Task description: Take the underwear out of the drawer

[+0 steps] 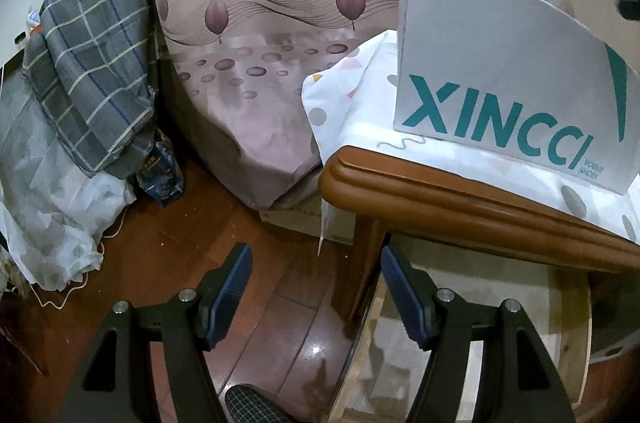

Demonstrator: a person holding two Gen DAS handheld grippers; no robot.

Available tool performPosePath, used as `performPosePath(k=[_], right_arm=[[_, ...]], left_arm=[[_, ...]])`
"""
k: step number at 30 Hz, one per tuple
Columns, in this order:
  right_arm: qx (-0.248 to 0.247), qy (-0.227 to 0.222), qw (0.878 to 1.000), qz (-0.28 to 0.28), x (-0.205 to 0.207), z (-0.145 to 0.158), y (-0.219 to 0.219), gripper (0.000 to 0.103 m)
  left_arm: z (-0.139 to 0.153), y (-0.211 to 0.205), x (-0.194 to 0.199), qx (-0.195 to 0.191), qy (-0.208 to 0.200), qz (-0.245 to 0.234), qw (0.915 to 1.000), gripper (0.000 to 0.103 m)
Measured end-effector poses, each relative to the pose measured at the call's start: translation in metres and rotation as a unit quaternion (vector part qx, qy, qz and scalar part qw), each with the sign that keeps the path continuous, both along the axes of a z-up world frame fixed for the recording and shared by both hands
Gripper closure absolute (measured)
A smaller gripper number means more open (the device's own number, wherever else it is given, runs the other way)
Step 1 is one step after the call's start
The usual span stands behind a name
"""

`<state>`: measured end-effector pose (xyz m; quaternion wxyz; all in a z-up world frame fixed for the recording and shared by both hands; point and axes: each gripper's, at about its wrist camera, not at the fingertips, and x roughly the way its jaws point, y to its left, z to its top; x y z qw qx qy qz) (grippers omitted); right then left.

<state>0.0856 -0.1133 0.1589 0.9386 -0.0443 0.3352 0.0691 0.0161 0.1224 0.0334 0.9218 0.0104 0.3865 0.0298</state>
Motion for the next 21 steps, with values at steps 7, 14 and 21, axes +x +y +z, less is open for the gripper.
performPosePath(k=[7, 14, 21], right_arm=[[0.026, -0.013, 0.999, -0.029, -0.071, -0.027, -0.022, 0.004], [0.053, 0.01, 0.995, -0.08, -0.129, -0.092, -0.041, 0.003], [0.04, 0.029, 0.995, -0.091, -0.153, -0.146, -0.04, 0.003]], left_arm=[[-0.001, -0.009, -0.003, 0.007, 0.001, -0.014, 0.9999, 0.034], [-0.006, -0.026, -0.01, 0.025, -0.001, -0.038, 0.999, 0.034], [-0.015, -0.044, -0.021, 0.032, 0.012, -0.059, 0.9977, 0.034]])
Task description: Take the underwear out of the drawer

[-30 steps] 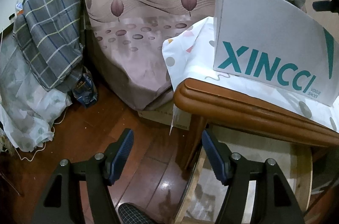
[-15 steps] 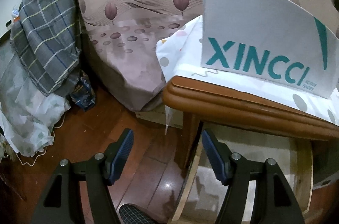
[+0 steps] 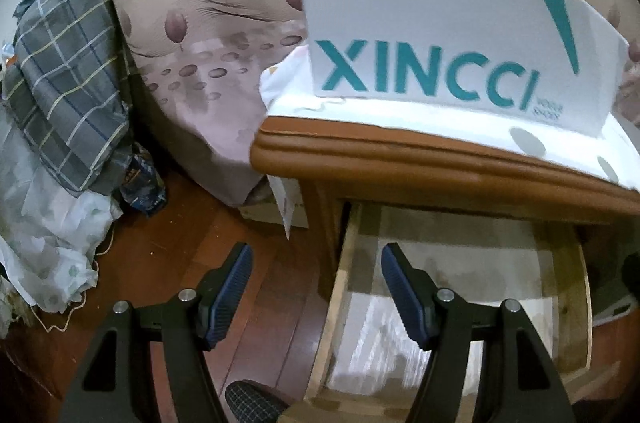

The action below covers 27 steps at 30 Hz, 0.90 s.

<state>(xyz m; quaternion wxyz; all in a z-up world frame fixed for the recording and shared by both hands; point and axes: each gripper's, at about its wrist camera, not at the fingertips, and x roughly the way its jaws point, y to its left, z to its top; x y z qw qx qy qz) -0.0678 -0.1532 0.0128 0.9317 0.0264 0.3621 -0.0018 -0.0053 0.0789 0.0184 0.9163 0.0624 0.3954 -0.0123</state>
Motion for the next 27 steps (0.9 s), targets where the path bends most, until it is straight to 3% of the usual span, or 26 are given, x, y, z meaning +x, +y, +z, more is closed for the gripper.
performPosePath(k=[12, 16, 27], right_arm=[[0.027, 0.046, 0.999, -0.005, 0.001, -0.062, -0.012, 0.003], [0.037, 0.06, 0.997, -0.017, 0.003, -0.071, -0.017, 0.003], [0.034, 0.082, 0.996, -0.021, 0.004, -0.083, -0.016, 0.003]], left_arm=[[-0.019, -0.034, -0.015, 0.028, 0.017, -0.025, 0.9991, 0.034], [-0.024, -0.035, -0.012, 0.016, 0.033, -0.024, 0.9991, 0.034], [-0.03, -0.044, -0.014, 0.028, 0.035, -0.033, 0.9985, 0.034]])
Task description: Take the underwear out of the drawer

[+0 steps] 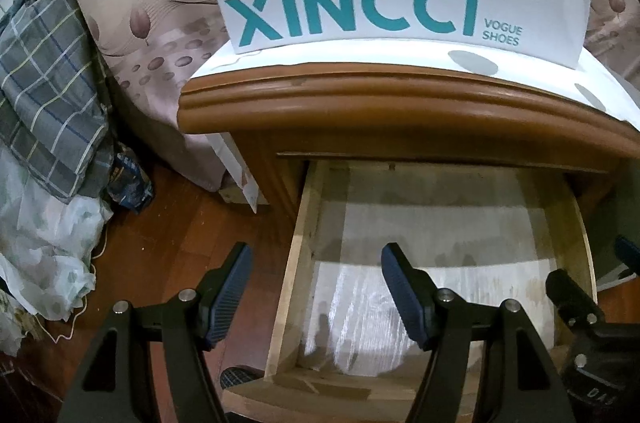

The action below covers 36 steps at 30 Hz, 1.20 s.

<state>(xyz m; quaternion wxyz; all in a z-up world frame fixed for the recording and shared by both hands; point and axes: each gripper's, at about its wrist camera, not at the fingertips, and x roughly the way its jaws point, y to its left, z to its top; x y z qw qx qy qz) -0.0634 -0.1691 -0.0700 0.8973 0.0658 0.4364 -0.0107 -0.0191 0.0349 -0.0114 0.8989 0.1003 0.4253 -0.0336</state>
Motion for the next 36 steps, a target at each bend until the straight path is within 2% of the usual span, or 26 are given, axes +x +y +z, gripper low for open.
performPosePath(k=[13, 36], right_arm=[[-0.021, 0.01, 1.0, 0.018, 0.003, -0.004, 0.009, 0.003], [-0.016, 0.015, 1.0, 0.021, 0.004, -0.006, 0.011, 0.003]], left_arm=[[-0.003, -0.006, 0.001, -0.001, 0.008, -0.007, 0.9999, 0.034], [-0.005, -0.01, 0.0, 0.0, 0.01, -0.01, 0.9999, 0.034]])
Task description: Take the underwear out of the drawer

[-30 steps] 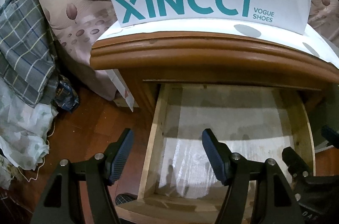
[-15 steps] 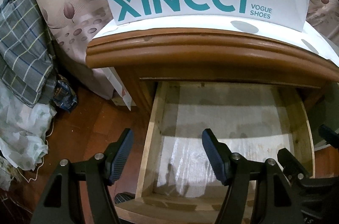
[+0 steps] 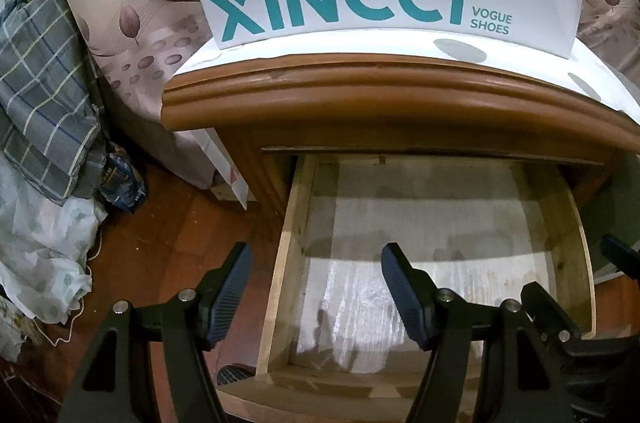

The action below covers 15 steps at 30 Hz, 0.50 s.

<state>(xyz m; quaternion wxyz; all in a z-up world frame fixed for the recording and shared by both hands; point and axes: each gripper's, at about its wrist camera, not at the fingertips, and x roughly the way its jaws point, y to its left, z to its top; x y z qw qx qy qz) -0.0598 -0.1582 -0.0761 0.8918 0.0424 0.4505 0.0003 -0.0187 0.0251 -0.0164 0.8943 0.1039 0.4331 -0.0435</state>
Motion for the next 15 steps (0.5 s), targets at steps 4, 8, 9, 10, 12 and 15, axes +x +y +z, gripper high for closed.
performPosePath(k=[4, 8, 9, 10, 12, 15], right_arm=[[0.003, 0.003, 1.0, 0.001, 0.0001, -0.0008, -0.0003, 0.003], [0.001, 0.002, 1.0, 0.0, 0.0002, -0.0007, -0.0005, 0.003], [0.002, 0.003, 1.0, 0.001, 0.0002, -0.0009, -0.0006, 0.003], [0.001, 0.003, 1.0, 0.001, 0.0003, -0.0012, -0.0006, 0.003], [0.001, 0.003, 1.0, 0.002, 0.0003, -0.0009, -0.0003, 0.003], [-0.002, 0.003, 1.0, 0.004, 0.0005, -0.0006, 0.0004, 0.003]], left_arm=[[-0.0006, -0.001, -0.0008, 0.0, 0.0, -0.003, 1.0, 0.034], [0.0021, 0.0009, -0.0007, -0.001, -0.006, -0.003, 1.0, 0.034], [0.0024, 0.0012, -0.0009, -0.002, -0.007, -0.004, 1.0, 0.034], [0.0027, 0.0011, -0.0009, -0.001, -0.008, -0.003, 1.0, 0.034], [0.0025, 0.0009, -0.0011, 0.001, -0.008, -0.003, 1.0, 0.034], [0.002, 0.001, -0.0006, 0.0, -0.004, -0.002, 1.0, 0.034]])
